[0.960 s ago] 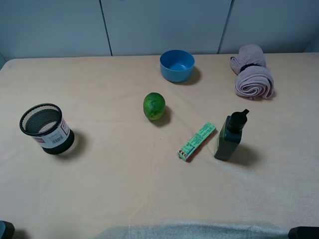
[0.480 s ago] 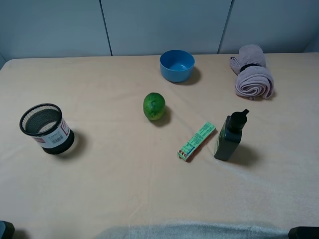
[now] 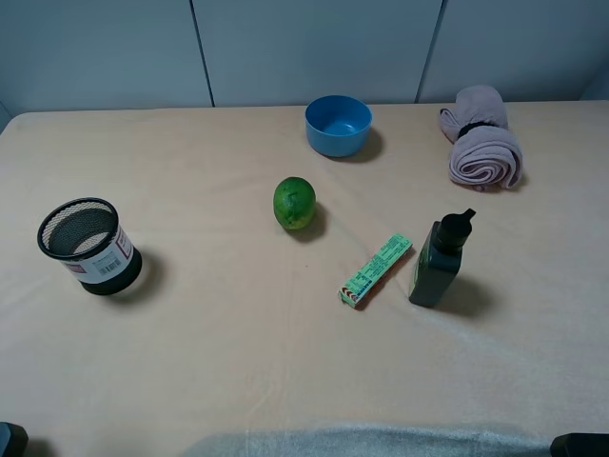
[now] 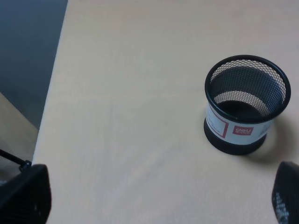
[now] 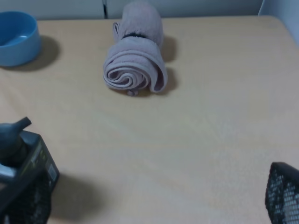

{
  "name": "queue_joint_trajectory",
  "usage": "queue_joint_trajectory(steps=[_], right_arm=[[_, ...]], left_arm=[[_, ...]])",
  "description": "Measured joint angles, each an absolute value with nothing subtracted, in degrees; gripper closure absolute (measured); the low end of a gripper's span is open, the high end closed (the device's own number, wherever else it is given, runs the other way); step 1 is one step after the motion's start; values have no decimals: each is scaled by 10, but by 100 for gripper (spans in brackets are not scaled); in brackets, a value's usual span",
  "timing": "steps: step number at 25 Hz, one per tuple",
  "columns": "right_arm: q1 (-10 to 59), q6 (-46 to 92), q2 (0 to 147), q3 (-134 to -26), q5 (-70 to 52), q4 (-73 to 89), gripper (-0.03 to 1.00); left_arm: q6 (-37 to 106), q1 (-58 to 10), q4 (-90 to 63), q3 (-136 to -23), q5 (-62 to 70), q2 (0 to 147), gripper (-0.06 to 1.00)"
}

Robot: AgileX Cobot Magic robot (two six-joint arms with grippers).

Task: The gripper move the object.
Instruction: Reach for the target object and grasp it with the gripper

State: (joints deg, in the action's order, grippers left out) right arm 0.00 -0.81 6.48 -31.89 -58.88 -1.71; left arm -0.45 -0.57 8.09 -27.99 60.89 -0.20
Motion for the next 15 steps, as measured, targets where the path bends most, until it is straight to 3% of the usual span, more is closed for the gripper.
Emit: queue_joint_trajectory(steps=[15], right_arm=[[0,-10,401,-506,-593,-13,28]], left_arm=[[-5,-6,81,-280,609,-2,1]])
